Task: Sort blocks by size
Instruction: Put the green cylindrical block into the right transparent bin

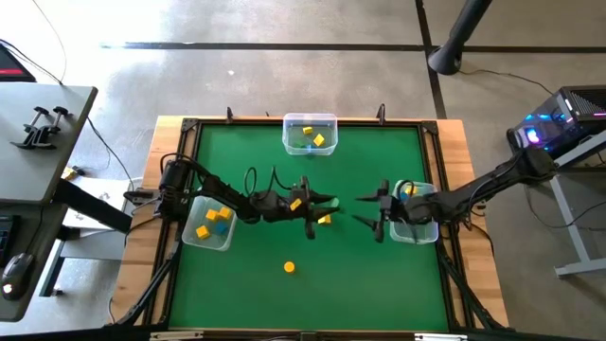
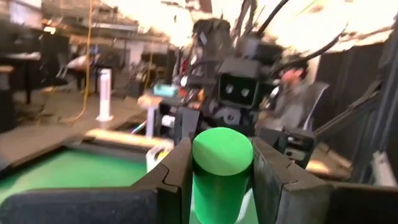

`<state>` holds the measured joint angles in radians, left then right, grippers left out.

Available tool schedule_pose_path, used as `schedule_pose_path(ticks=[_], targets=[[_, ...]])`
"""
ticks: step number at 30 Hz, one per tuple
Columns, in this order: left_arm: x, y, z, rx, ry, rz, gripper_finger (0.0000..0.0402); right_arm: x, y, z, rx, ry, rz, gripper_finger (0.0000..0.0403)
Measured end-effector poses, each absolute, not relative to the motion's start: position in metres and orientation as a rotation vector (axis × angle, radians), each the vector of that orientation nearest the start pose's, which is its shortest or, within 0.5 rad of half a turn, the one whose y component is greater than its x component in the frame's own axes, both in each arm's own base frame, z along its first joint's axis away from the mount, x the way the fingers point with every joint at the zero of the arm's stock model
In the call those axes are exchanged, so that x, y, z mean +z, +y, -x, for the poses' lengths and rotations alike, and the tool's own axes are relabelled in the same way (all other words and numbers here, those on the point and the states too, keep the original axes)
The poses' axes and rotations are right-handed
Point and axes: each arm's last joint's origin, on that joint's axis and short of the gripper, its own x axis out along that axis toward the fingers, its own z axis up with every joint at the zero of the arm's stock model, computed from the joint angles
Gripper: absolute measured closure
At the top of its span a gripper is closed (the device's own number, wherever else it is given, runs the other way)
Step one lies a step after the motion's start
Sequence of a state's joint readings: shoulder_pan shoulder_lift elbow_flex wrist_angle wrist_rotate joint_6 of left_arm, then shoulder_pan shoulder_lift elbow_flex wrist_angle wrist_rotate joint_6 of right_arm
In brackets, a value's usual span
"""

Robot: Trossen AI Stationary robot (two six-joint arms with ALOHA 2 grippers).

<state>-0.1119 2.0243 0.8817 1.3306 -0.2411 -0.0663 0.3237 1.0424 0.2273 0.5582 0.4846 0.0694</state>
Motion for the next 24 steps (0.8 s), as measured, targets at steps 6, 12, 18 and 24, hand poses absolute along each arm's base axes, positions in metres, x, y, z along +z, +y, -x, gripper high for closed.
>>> schedule_pose_path(ticks=[6,12,18,24], targets=[[0.17,-0.039,-0.387,0.065,-0.252,0.102,0.0315,0.18,0.05,-0.183,-0.054,0.092,0.034,0.0144],[0.183,-0.047,-0.398,0.058,-0.269,0.001,0.0315,0.191,0.055,-0.196,-0.026,0.068,0.078,0.0144],[0.191,-0.058,-0.402,0.056,-0.297,-0.085,0.0315,0.186,0.06,-0.211,-0.016,0.017,0.07,0.0145],[0.192,-0.065,-0.401,0.071,-0.295,-0.123,0.0315,0.185,0.069,-0.217,0.009,-0.094,0.072,0.0197]])
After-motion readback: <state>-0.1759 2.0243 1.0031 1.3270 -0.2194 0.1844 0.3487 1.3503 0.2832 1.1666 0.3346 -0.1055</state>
